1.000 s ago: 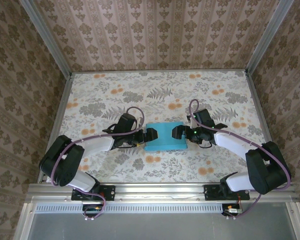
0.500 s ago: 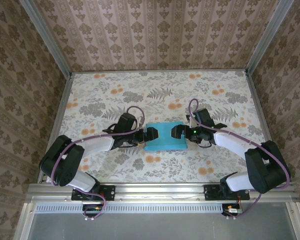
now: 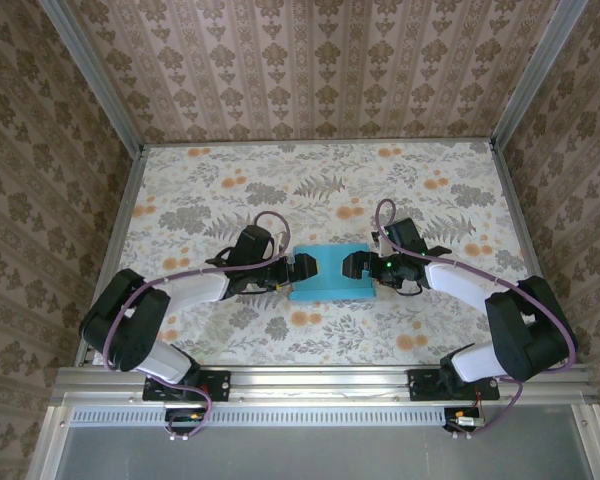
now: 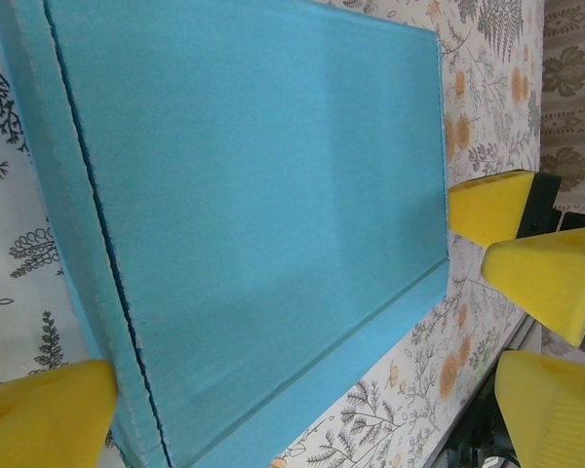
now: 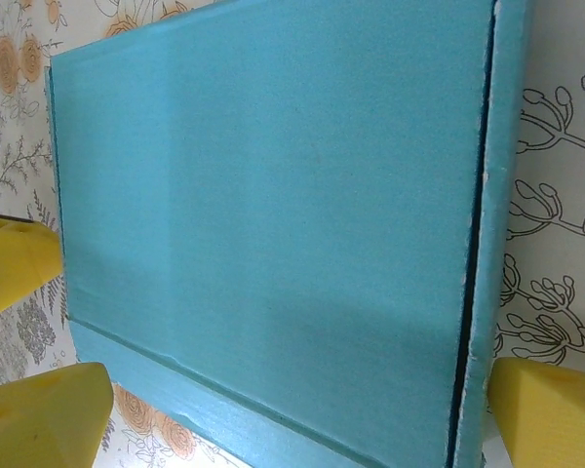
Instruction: Fold the paper box
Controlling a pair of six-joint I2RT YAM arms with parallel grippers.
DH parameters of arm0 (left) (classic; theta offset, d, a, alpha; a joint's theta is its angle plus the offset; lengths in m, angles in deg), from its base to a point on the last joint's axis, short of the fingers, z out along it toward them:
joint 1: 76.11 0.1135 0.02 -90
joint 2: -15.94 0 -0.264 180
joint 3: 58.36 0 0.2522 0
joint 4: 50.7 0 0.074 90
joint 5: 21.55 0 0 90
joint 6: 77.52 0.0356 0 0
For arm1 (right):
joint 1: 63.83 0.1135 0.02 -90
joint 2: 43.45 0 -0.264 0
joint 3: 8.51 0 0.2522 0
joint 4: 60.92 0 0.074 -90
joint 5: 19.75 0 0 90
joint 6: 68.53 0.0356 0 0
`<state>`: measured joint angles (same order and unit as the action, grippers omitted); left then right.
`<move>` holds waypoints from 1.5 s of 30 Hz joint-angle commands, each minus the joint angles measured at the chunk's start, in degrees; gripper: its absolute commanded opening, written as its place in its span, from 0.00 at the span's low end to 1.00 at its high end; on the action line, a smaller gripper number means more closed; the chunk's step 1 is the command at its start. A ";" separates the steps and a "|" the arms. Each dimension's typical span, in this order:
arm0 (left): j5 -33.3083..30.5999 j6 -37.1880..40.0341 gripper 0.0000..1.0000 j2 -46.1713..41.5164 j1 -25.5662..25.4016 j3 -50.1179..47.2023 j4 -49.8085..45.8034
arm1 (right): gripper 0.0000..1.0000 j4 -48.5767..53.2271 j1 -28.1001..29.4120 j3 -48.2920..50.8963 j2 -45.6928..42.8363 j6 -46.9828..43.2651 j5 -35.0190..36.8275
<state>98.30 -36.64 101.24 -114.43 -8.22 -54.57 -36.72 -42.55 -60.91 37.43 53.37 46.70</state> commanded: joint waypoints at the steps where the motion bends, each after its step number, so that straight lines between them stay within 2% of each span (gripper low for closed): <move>1: 1.52 -0.80 1.00 0.40 -0.64 0.14 1.37 | 1.00 -1.04 0.17 -0.29 -0.73 0.78 -2.66; 10: 2.85 -2.55 1.00 -2.50 -0.49 0.30 2.80 | 1.00 0.41 -0.20 -0.98 -4.48 1.65 -4.54; 28: 1.00 -2.29 1.00 -14.34 0.09 4.12 -7.65 | 1.00 8.24 -1.29 -4.96 -13.34 2.86 -7.29; 45: 0.45 -3.61 1.00 -16.24 0.30 5.84 -11.04 | 1.00 12.17 -1.85 -7.71 -15.45 4.92 -9.56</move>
<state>97.99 -39.00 86.31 -114.26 -4.63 -65.69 -25.46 -44.58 -66.57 22.81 56.95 41.01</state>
